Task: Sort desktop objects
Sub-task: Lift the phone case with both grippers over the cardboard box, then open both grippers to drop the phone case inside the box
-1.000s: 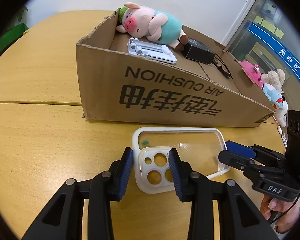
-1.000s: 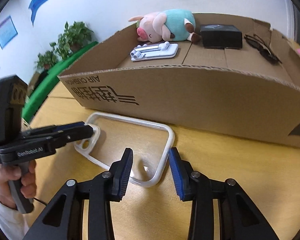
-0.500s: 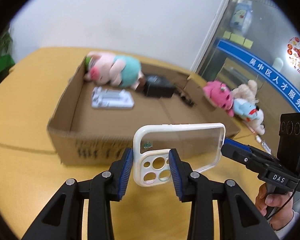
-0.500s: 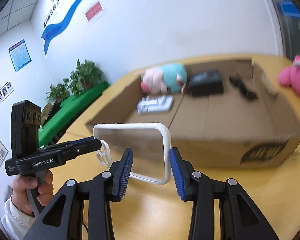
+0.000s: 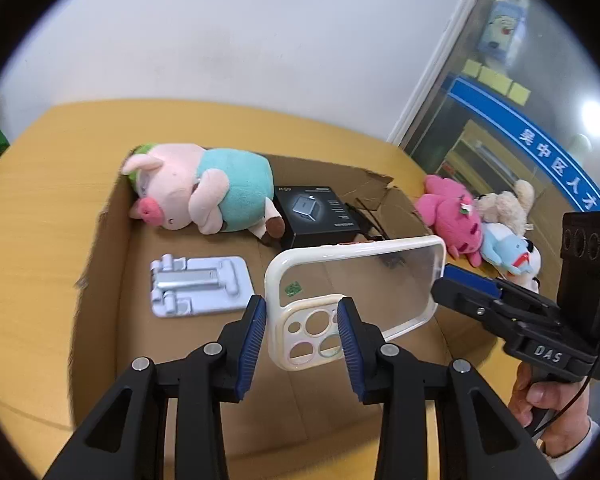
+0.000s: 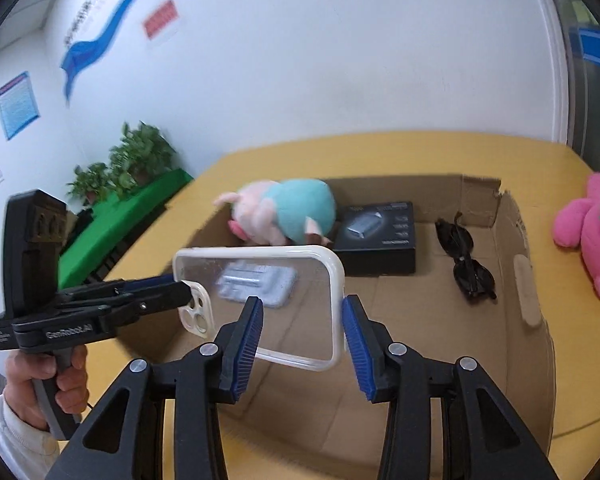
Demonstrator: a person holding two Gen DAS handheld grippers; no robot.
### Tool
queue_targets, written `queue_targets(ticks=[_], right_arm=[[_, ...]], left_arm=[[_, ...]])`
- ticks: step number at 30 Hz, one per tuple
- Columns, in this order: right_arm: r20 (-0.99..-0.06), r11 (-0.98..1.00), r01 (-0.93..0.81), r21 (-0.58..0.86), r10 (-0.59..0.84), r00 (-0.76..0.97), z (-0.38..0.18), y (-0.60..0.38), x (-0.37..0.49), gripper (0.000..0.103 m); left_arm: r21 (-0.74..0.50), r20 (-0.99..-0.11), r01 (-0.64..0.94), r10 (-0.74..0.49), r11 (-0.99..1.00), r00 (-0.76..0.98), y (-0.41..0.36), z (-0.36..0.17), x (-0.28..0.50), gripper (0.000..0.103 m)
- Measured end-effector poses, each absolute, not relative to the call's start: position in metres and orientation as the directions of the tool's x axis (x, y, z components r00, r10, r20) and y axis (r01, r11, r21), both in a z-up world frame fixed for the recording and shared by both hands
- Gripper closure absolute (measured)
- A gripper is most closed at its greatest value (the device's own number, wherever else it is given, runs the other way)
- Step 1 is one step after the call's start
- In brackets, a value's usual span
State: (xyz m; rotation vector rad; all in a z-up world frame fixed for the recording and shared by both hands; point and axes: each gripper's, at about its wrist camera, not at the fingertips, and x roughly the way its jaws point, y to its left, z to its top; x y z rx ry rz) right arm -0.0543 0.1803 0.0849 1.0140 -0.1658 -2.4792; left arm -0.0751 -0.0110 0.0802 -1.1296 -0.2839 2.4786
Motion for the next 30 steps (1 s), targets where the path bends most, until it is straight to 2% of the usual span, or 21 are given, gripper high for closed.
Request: queue_targets(ticks=[7, 13, 19, 22, 24, 26, 27, 28, 29, 30], right_arm=[[-0.761, -0.898, 0.271, 0.347, -0.438, -0.479, 0.037, 0.201, -0.133, 0.060], [-0.847, -0.915, 0.191, 0.356, -0.402, -0.347, -0.002, 0.211, -0.166, 0.060], [-0.885, -0.917, 0.120, 0.381, -0.400, -0.239, -0.028, 0.216, -0.176, 0.060], [-0.876, -0.913, 0.119, 0.391, -0.409, -0.256, -0.024, 0.217, -0.173, 0.060], [-0.868, -0.919, 0.150, 0.365, -0.394, -0.300, -0.011, 0.214, -0.164, 0.054], [-0.850, -0.933, 0.197, 0.302, -0.357, -0.388, 0.013, 0.209, -0.145, 0.035], [-0.830, -0.936, 0.224, 0.271, -0.345, -0.438, 0.025, 0.207, -0.133, 0.029], [-0.804, -0.938, 0.249, 0.241, -0.337, -0.490, 0.039, 0.205, -0.118, 0.020], [-0.768, -0.939, 0.270, 0.214, -0.333, -0.547, 0.053, 0.204, -0.099, 0.012], [-0.735, -0.940, 0.280, 0.194, -0.328, -0.594, 0.064, 0.205, -0.083, 0.008]], left_arm=[[-0.348, -0.791, -0.231, 0.417, -0.909, -0.448, 0.014, 0.045, -0.139, 0.067], [-0.339, -0.867, -0.184, 0.382, -0.923, -0.320, 0.035, 0.007, -0.171, 0.067], [-0.333, -0.900, -0.134, 0.357, -0.933, -0.249, 0.041, -0.016, -0.181, 0.068], [-0.346, -0.895, -0.132, 0.369, -0.929, -0.253, 0.039, -0.012, -0.175, 0.066], [-0.336, -0.884, -0.158, 0.369, -0.929, -0.286, 0.037, 0.002, -0.166, 0.065], [-0.306, -0.857, -0.182, 0.354, -0.934, -0.375, 0.030, 0.027, -0.145, 0.064], [-0.291, -0.838, -0.195, 0.348, -0.937, -0.421, 0.026, 0.039, -0.135, 0.063], [-0.266, -0.810, -0.209, 0.336, -0.941, -0.481, 0.022, 0.053, -0.119, 0.056], [-0.234, -0.777, -0.216, 0.316, -0.948, -0.544, 0.019, 0.068, -0.104, 0.044], [-0.196, -0.732, -0.222, 0.293, -0.955, -0.615, 0.014, 0.081, -0.083, 0.038]])
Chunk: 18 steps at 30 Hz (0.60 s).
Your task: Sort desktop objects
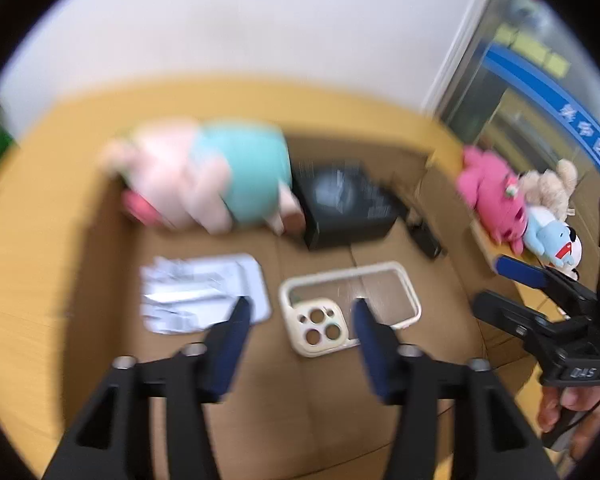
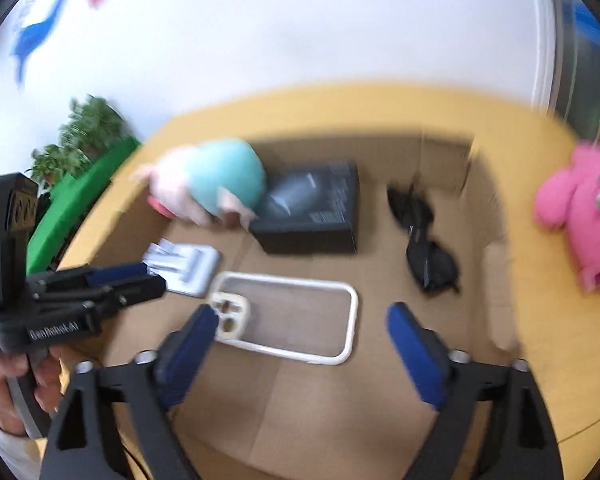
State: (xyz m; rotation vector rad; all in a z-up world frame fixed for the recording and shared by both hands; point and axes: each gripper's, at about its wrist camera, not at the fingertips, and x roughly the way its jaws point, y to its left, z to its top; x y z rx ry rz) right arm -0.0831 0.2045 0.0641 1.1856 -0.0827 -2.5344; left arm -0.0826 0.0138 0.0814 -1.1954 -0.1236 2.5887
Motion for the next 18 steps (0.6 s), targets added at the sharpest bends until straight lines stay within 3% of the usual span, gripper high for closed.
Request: queue_targets(ticks=[1, 2, 7, 15, 18], right_arm=[[-0.686, -0.945, 0.280, 0.168, -0.316, -0.655, 0.075, 0.204, -0.058, 0.000], [-0.647, -0.948, 0.278, 0.154, -0.310, -0.696, 0.081, 0.204, -0.039, 0.000], [-0.556, -0.959, 0.267, 0.094, -0.273, -0.785, 0.071, 0.192, 0.017, 0.000], [-0.504, -0.982, 0.178, 0.064, -0.186, -0.844, 0.033, 0.196, 0.031, 0.000], [-0.508, -0.986, 0.152, 0.070, -0.166, -0.845, 0.022, 0.203, 0.030, 0.000]], left_arm=[[-0.157, -0.685, -0.225, 0.270, -0.962, -0.676, 0.009, 0.091, -0.062, 0.027], [-0.102, -0.623, -0.221, 0.235, -0.970, -0.746, 0.004, 0.100, -0.035, 0.023], [0.007, -0.459, -0.160, 0.139, -0.987, -0.877, -0.015, 0.088, 0.028, 0.023], [-0.045, -0.467, -0.029, 0.046, -0.999, -0.883, -0.031, 0.033, 0.022, 0.023], [0.005, -0.450, -0.016, 0.012, -1.000, -0.893, -0.023, 0.022, 0.020, 0.022]])
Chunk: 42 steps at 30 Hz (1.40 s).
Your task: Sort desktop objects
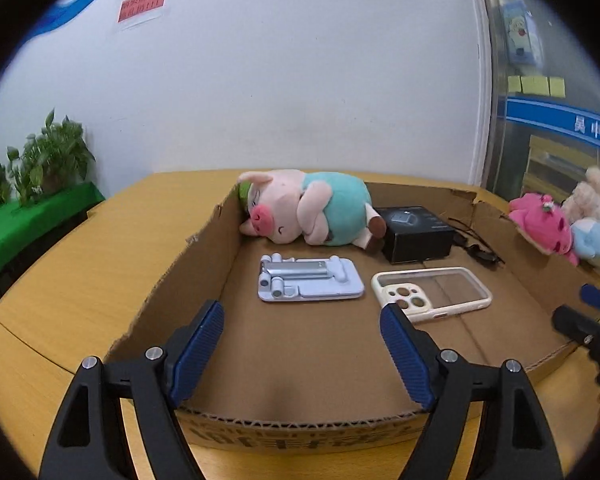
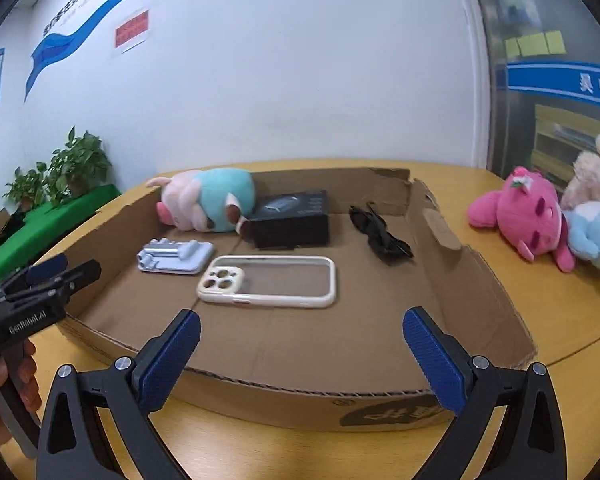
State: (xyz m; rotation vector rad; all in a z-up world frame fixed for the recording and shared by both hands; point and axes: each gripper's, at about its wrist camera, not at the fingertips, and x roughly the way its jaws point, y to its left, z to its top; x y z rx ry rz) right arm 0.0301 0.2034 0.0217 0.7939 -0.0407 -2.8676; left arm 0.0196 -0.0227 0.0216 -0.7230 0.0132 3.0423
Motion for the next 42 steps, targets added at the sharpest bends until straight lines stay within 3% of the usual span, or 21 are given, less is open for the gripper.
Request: queue_targets(ticks=[7, 21, 23, 42], right_arm=[[-0.463, -0.990, 0.138, 0.034, -0.138, -0.875, 0.0120, 0.2059, 0.0340, 0.000], [-0.450, -0.990, 0.136, 0.029, -0.134, -0.883, 0.0116, 0.2049, 0.0347, 0.000], [-0.450, -0.990, 0.135, 0.028, -0.133, -0.883, 0.0115, 0.2046, 0.0347, 0.000], [-0.452, -0.991, 0.135, 0.024, -0.131, -0.882, 0.0119, 0.2044, 0.0328, 0.000]], left_arm=[[0.039, -0.455, -0.011, -0.007, -0.999, -0.891, -0.0179, 0.0171, 0.0165, 0.012], [0.037, -0.457, -0.012, -0.006, -0.999, -0.889, -0.0187, 0.0160, 0.0162, 0.010], [0.034, -0.466, -0.020, 0.002, -0.999, -0.885, -0.0188, 0.0153, 0.0147, 0.000], [0.036, -0.466, -0.023, 0.004, -0.999, -0.885, -0.0193, 0.0154, 0.0143, 0.000]])
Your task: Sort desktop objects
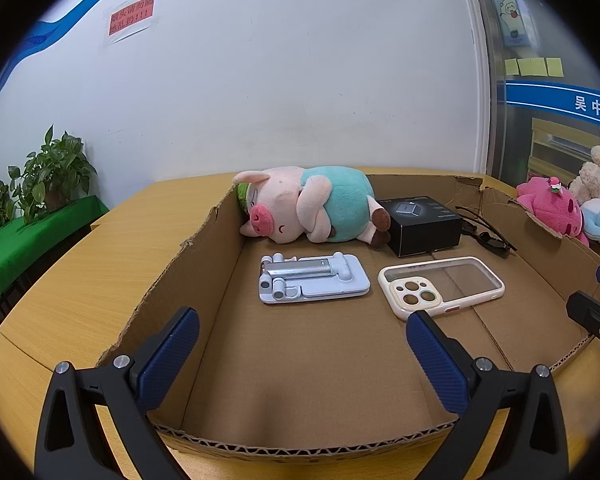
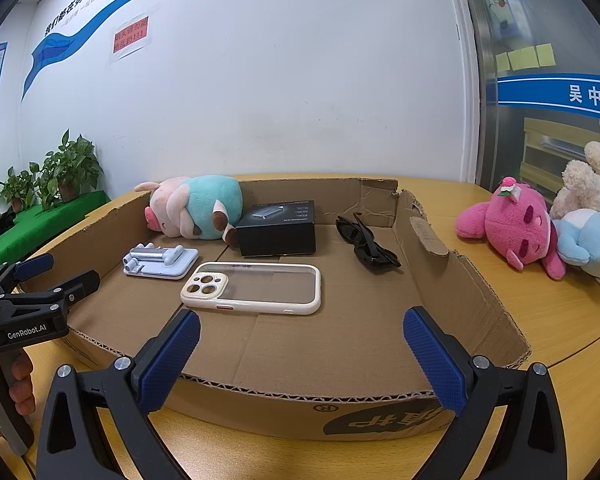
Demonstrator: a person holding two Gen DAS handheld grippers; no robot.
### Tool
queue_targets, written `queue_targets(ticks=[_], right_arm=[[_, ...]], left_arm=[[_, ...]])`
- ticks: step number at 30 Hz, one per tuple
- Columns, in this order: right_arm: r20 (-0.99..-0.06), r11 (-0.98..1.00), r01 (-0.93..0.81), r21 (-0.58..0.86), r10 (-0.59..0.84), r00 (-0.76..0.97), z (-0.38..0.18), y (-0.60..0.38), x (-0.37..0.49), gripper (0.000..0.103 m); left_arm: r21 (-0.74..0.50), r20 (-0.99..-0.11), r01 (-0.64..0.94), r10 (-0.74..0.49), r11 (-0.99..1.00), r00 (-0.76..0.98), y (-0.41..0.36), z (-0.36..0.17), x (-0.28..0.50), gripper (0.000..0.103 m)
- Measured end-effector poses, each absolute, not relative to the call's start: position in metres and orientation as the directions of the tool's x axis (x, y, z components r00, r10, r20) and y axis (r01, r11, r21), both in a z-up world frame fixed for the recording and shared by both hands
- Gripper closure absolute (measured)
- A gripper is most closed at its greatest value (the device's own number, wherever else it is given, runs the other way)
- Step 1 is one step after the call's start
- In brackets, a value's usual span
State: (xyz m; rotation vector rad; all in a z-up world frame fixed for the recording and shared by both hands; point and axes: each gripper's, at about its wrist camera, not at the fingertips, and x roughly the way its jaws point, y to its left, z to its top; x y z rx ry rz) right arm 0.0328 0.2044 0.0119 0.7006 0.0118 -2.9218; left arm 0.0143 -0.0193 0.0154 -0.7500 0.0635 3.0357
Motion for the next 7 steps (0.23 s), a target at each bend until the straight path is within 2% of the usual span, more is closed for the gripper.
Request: queue_targets(ticks=[7], right_arm=[[-0.452, -0.991, 0.135, 0.024, -0.131, -0.882, 0.0118, 0.2044, 0.0327, 0.000]], left_arm=[[0.036, -0.466, -0.023, 0.003, -0.999, -0.885, -0.0191, 0.0154, 0.0147, 0.000]])
